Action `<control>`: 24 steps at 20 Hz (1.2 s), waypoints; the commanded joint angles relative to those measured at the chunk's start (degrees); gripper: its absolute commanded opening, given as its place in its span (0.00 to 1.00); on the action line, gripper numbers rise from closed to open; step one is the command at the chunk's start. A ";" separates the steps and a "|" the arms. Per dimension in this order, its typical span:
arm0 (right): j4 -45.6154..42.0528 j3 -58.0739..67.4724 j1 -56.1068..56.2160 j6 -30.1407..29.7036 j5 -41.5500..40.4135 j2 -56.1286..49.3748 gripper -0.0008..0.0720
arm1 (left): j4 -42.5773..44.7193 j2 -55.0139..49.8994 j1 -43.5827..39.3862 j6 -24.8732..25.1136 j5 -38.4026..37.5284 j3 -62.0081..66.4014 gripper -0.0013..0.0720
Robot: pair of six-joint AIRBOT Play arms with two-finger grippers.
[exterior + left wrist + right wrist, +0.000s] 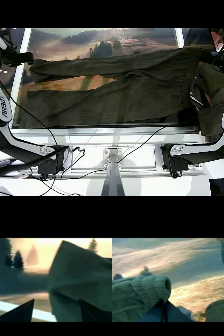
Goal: Fold the clothes and pants, and hang the long-sleeved shirts on hangers.
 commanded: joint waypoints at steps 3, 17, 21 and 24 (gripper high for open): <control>-0.11 0.02 0.00 0.00 0.74 -0.11 0.05 | 2.23 -0.59 3.30 -0.24 -6.47 -0.02 0.86; -0.13 0.02 0.00 -0.02 0.72 -0.11 0.05 | -26.69 -9.55 9.97 22.47 -18.64 -0.83 0.80; -0.13 0.02 0.00 0.00 0.74 -0.11 0.05 | -26.67 -9.66 9.86 23.69 -15.67 -0.83 0.66; -0.13 0.02 0.00 0.00 0.74 -0.11 0.05 | -26.67 -9.51 9.86 23.67 -13.20 -0.81 0.52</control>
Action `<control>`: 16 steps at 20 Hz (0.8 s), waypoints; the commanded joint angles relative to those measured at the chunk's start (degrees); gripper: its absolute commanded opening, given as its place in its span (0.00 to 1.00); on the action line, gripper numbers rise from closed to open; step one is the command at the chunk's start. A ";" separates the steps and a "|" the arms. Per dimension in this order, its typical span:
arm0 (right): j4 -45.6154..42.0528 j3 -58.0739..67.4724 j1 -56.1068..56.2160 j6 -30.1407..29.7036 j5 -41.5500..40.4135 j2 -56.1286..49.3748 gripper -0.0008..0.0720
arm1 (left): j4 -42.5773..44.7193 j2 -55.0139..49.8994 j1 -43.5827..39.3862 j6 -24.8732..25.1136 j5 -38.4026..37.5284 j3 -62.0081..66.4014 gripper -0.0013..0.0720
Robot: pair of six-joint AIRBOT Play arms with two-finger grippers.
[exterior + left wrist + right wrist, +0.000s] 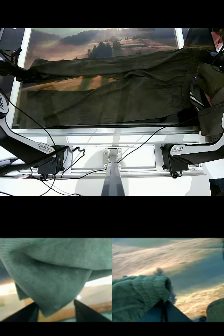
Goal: Fold the clothes and pants, and hang the long-sleeved shirts on hangers.
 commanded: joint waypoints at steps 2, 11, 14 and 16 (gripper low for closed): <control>0.02 0.02 0.00 0.02 0.02 -0.04 0.05 | -0.17 -0.11 -0.07 0.87 2.97 0.02 0.19; 0.02 0.02 0.00 0.02 -0.07 -0.04 0.05 | -0.17 5.81 -0.07 0.85 6.03 4.96 0.04; 0.07 0.02 0.00 0.00 -0.09 -0.04 0.05 | -0.22 10.19 -0.07 0.87 12.66 8.20 0.04; 0.11 0.02 0.00 0.02 -0.98 -0.04 0.05 | -0.28 13.66 -0.39 0.85 20.20 8.81 0.04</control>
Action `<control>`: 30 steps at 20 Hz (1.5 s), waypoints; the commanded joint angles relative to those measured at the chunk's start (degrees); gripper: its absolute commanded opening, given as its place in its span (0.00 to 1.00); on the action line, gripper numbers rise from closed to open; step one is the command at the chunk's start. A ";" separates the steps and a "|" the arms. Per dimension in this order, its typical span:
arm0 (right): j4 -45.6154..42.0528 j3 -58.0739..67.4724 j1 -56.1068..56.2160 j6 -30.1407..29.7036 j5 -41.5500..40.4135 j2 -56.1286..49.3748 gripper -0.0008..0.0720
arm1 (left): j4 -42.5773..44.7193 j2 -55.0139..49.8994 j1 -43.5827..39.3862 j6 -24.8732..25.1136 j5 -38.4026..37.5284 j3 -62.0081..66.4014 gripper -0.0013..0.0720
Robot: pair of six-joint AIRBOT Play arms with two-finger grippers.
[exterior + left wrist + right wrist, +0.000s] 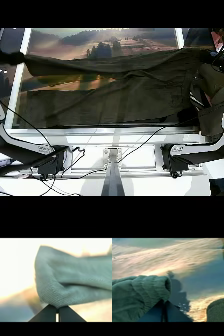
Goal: Fold the clothes and pants, and hang the long-sleeved shirts on hangers.
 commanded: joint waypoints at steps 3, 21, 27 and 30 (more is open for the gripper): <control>0.72 0.04 0.04 0.02 -2.80 0.00 0.05 | -0.22 8.37 -0.66 0.00 18.43 1.79 0.04; -2.05 0.02 0.04 0.00 -3.04 0.00 0.05 | 50.77 -6.64 -1.49 -19.08 -10.64 -9.16 0.03; -2.95 0.02 0.04 0.00 -2.86 -0.07 0.05 | 47.82 -7.45 -2.32 -21.33 -6.67 -9.11 0.04; -3.56 0.02 0.04 0.00 -2.45 -0.07 0.05 | 46.10 -8.02 -2.49 -21.29 -7.06 -9.14 0.04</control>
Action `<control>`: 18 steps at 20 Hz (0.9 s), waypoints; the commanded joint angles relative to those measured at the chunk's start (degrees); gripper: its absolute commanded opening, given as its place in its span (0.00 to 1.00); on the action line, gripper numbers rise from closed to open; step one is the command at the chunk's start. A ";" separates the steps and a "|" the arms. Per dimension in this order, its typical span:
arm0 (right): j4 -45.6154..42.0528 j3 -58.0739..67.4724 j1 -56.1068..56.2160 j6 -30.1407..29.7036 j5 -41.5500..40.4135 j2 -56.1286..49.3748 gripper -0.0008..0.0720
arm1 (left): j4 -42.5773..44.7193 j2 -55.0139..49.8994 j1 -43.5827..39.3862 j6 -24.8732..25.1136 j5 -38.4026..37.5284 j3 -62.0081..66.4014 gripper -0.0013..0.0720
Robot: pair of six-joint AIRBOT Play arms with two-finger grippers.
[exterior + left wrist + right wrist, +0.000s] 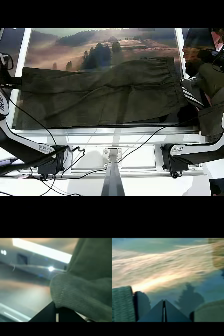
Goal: Fold the clothes and pants, and hang the long-sleeved shirts on hangers.
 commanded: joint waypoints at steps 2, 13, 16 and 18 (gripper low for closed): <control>-0.59 0.02 0.04 0.07 0.52 -0.02 0.26 | -1.53 -0.83 -0.42 -0.70 0.31 0.00 0.04; -0.61 0.22 0.04 0.09 6.40 5.79 0.47 | 4.22 8.37 -0.74 -13.16 1.44 0.09 0.67; -0.74 0.22 0.04 0.09 8.31 12.26 0.47 | 3.34 14.91 -1.36 -13.14 2.82 0.09 0.63; -2.89 0.20 0.02 0.17 12.39 16.52 0.45 | -2.16 18.38 -1.33 -13.14 2.82 0.09 0.20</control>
